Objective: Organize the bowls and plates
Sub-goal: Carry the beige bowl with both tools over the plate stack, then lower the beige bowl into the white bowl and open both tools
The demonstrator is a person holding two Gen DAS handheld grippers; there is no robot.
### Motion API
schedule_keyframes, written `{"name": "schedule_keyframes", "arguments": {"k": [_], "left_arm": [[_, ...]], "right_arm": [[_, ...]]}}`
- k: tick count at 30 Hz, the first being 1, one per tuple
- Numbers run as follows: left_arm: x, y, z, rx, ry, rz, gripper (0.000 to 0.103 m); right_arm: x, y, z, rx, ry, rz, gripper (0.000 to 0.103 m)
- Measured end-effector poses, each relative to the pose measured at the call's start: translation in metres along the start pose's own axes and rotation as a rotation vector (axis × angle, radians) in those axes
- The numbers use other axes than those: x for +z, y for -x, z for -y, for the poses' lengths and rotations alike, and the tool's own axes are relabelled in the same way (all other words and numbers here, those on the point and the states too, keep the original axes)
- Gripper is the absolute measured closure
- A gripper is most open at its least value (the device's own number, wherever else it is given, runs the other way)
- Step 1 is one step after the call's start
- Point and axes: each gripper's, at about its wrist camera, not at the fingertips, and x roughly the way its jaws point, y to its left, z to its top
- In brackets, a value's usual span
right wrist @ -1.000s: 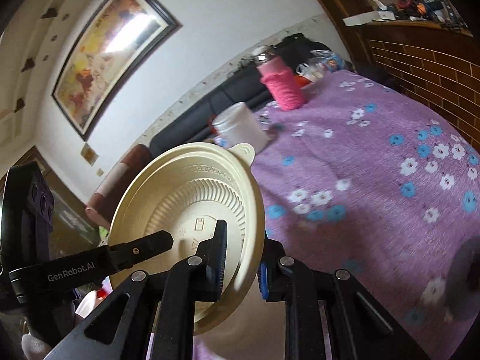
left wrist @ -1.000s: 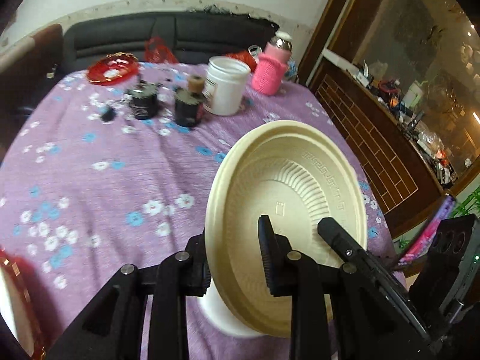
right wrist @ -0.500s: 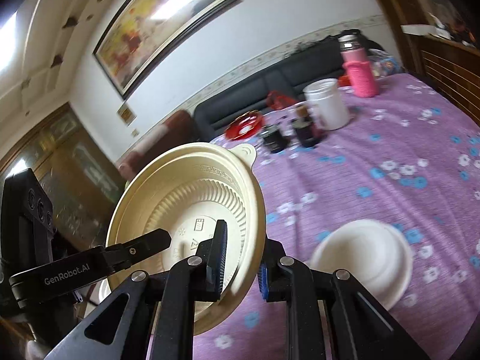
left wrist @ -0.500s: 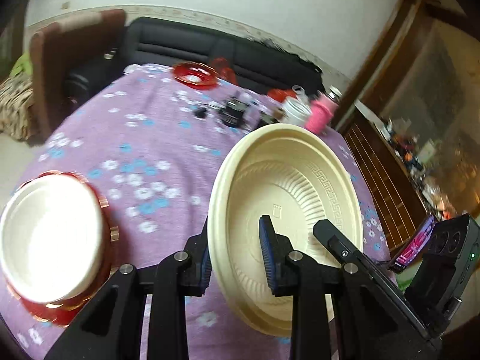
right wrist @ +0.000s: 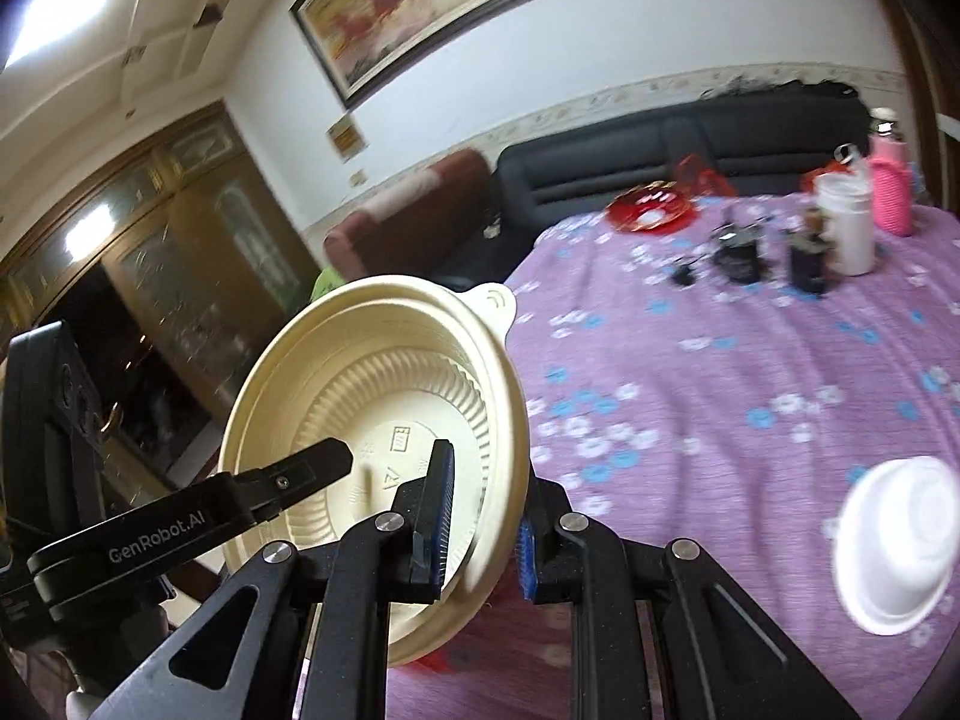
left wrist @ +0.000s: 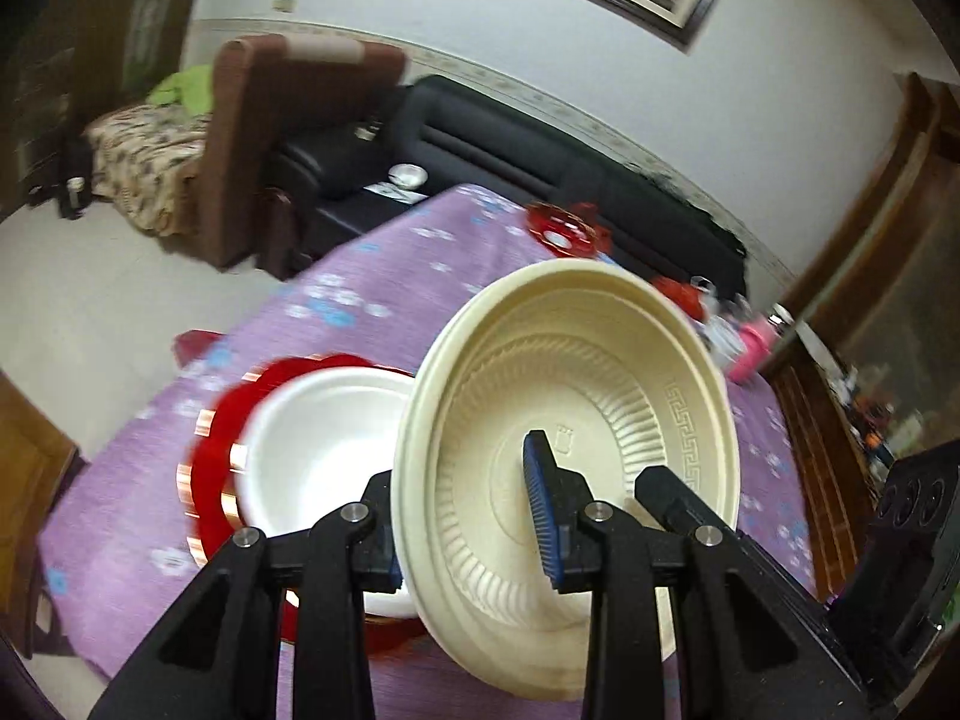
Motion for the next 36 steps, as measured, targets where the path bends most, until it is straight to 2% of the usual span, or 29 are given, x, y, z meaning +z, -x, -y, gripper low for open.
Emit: {"name": "schedule_keyframes", "arguments": {"k": [7, 12, 16, 22, 24, 28, 30, 33, 36], "left_arm": [[0.001, -0.011, -0.042, 0.069, 0.036, -0.014, 0.073], [0.002, -0.027, -0.061, 0.074, 0.063, -0.055, 0.073], [0.0, -0.029, -0.065, 0.086, 0.07, -0.057, 0.072], [-0.001, -0.03, -0.066, 0.083, 0.079, -0.049, 0.066], [-0.001, -0.029, -0.067, 0.082, 0.08, -0.048, 0.061], [-0.001, -0.02, -0.067, 0.09, 0.088, -0.021, 0.058], [-0.001, -0.015, -0.068, 0.101, 0.086, -0.004, 0.051], [0.001, -0.008, -0.07, 0.12, 0.087, 0.029, 0.046], [0.003, -0.004, -0.074, 0.122, 0.093, 0.045, 0.046]], "right_arm": [[-0.013, -0.051, -0.021, 0.027, -0.007, -0.097, 0.083], [-0.02, -0.073, -0.026, 0.007, 0.006, -0.13, 0.083], [-0.021, -0.085, -0.021, -0.01, 0.002, -0.144, 0.083], [-0.028, -0.099, -0.021, -0.039, 0.022, -0.16, 0.083], [-0.028, -0.099, -0.023, -0.051, 0.042, -0.154, 0.083], [-0.03, -0.1, -0.026, -0.076, 0.081, -0.144, 0.083], [-0.03, -0.1, -0.026, -0.085, 0.088, -0.141, 0.083], [-0.029, -0.101, -0.026, -0.094, 0.095, -0.135, 0.082], [-0.029, -0.102, -0.028, -0.1, 0.102, -0.132, 0.076]]}}
